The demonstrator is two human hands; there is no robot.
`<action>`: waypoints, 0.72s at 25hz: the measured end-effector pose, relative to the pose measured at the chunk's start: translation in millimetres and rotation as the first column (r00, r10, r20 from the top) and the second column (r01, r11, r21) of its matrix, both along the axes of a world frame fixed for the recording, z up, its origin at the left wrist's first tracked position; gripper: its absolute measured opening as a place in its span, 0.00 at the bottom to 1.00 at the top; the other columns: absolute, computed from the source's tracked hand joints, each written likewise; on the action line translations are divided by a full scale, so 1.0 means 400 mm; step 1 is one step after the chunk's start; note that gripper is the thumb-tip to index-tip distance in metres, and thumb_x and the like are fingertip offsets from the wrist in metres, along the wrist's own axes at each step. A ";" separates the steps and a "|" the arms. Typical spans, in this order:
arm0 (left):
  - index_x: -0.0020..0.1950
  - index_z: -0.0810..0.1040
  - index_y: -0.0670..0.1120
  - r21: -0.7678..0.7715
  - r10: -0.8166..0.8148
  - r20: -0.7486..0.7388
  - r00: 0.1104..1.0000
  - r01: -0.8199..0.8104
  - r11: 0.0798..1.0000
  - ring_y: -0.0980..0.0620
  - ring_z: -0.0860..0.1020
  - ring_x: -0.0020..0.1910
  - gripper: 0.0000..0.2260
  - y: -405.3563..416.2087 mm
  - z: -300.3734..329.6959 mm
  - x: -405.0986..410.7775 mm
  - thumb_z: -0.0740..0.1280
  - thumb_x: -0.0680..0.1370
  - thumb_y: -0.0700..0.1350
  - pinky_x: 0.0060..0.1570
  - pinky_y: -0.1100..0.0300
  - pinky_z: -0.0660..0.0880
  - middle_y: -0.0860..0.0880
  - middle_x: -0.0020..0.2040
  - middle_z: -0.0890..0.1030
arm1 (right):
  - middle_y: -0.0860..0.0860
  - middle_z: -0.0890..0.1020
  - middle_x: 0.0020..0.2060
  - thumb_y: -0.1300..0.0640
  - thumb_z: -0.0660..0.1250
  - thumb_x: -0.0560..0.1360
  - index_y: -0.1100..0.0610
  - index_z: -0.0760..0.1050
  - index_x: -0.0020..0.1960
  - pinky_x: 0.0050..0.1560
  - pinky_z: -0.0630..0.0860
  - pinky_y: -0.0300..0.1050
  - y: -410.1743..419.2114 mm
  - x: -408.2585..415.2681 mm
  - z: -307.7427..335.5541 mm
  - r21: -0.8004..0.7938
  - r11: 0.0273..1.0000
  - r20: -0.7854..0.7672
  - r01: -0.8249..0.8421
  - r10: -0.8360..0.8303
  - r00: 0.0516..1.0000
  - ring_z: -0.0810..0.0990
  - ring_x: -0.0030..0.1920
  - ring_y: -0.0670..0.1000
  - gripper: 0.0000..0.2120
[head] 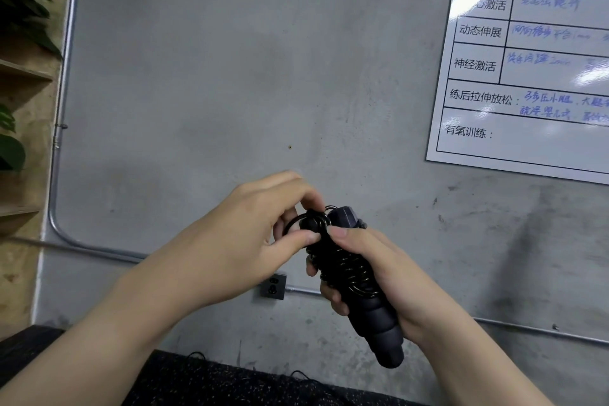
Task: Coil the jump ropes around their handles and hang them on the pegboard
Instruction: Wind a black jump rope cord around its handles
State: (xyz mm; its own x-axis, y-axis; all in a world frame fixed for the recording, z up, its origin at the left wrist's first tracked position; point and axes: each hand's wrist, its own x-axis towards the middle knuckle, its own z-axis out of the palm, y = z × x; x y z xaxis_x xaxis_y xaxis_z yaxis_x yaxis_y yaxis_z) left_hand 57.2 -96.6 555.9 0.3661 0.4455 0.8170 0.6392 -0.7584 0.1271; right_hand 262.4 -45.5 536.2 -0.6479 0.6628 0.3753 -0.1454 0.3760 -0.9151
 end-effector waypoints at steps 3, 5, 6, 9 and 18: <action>0.52 0.77 0.53 -0.017 0.008 0.031 0.999 -0.007 1.000 0.50 0.78 0.43 0.10 -0.004 0.000 0.000 0.74 0.78 0.40 0.36 0.74 0.68 0.59 0.46 0.76 | 0.61 0.80 0.43 0.44 0.70 0.73 0.59 0.79 0.52 0.29 0.70 0.44 -0.002 -0.003 0.003 -0.001 1.000 0.006 -0.004 0.004 1.000 0.73 0.30 0.54 0.18; 0.51 0.77 0.53 -0.017 -0.005 0.037 0.999 0.006 1.000 0.49 0.79 0.43 0.10 -0.004 0.000 0.000 0.74 0.77 0.40 0.36 0.74 0.69 0.58 0.47 0.76 | 0.61 0.79 0.43 0.44 0.70 0.73 0.59 0.79 0.51 0.29 0.69 0.44 -0.002 -0.004 0.003 -0.003 1.000 0.005 -0.001 0.001 1.000 0.73 0.30 0.54 0.18; 0.51 0.77 0.54 -0.015 -0.019 0.039 0.999 0.019 1.000 0.49 0.79 0.43 0.10 -0.003 0.000 -0.001 0.74 0.77 0.40 0.37 0.71 0.71 0.58 0.47 0.77 | 0.61 0.79 0.43 0.44 0.70 0.73 0.59 0.79 0.51 0.29 0.69 0.44 -0.002 -0.005 0.002 -0.006 1.000 0.001 -0.002 0.002 1.000 0.73 0.30 0.54 0.18; 0.50 0.79 0.54 -0.014 -0.078 0.083 0.993 0.080 0.997 0.47 0.80 0.42 0.10 -0.001 0.000 -0.007 0.76 0.76 0.40 0.43 0.57 0.78 0.54 0.48 0.79 | 0.60 0.79 0.43 0.43 0.70 0.72 0.58 0.80 0.52 0.29 0.69 0.43 -0.003 -0.013 -0.003 -0.047 0.998 -0.036 -0.033 0.031 0.999 0.72 0.30 0.54 0.19; 0.52 0.81 0.51 0.019 -0.138 0.097 0.986 0.137 0.990 0.47 0.80 0.41 0.07 -0.003 0.009 -0.023 0.76 0.76 0.44 0.44 0.57 0.78 0.50 0.47 0.81 | 0.57 0.78 0.42 0.42 0.68 0.72 0.57 0.81 0.55 0.27 0.69 0.42 -0.011 -0.033 -0.009 -0.174 0.974 -0.127 -0.148 0.127 0.984 0.71 0.30 0.52 0.20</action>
State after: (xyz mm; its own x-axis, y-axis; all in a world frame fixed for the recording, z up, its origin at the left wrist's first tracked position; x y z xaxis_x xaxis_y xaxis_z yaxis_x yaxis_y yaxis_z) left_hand 48.1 -97.8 559.5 0.3416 0.3862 0.8568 0.5137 -0.8402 0.1739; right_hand 249.3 -49.8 532.7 -0.6977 0.6340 0.3337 -0.2916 0.1742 -0.9406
